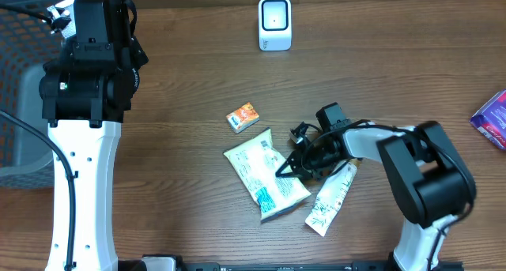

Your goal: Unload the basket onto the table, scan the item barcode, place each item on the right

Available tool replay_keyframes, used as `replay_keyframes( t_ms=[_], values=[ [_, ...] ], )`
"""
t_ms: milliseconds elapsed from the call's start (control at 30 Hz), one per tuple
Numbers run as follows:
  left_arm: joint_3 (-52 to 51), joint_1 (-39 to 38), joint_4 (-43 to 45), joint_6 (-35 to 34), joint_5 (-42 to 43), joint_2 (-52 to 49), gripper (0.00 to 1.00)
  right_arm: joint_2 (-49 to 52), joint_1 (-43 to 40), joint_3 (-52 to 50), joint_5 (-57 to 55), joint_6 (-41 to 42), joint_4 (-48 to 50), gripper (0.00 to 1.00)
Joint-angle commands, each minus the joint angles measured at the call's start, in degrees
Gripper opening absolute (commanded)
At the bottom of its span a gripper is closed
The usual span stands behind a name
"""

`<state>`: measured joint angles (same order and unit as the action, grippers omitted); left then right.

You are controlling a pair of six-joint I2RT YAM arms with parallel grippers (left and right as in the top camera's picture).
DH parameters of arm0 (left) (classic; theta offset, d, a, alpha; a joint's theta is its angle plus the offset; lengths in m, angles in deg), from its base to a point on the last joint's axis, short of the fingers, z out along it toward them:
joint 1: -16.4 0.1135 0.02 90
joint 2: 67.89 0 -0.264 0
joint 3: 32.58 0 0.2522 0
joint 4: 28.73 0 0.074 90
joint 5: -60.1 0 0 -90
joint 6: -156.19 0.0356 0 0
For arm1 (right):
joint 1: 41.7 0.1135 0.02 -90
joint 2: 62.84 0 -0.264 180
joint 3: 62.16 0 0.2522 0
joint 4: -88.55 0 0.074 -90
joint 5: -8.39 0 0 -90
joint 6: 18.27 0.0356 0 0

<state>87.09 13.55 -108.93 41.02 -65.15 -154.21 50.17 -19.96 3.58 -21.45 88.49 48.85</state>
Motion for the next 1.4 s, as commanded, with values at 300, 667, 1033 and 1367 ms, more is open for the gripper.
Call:
replay_keyframes(
  t_ms=[300,667,1033,1367],
  values=[
    [0.6,0.2,0.0,-0.4,-0.7,-0.2,1.0,-23.4,-0.5,2.0,-6.7,-4.2,-8.5,0.04],
    [0.6,0.2,0.0,-0.4,-0.7,-0.2,1.0,-31.4,-0.6,4.4,9.4,-5.3,-8.3,0.04],
    [0.6,0.2,0.0,-0.3,-0.7,-0.2,1.0,-31.3,-1.6,4.3,20.9,-4.4,0.0,0.04],
    [0.6,0.2,0.0,-0.4,-0.7,-0.2,1.0,-27.2,-1.8,3.5,12.9,-6.8,-3.7,0.04]
  ],
)
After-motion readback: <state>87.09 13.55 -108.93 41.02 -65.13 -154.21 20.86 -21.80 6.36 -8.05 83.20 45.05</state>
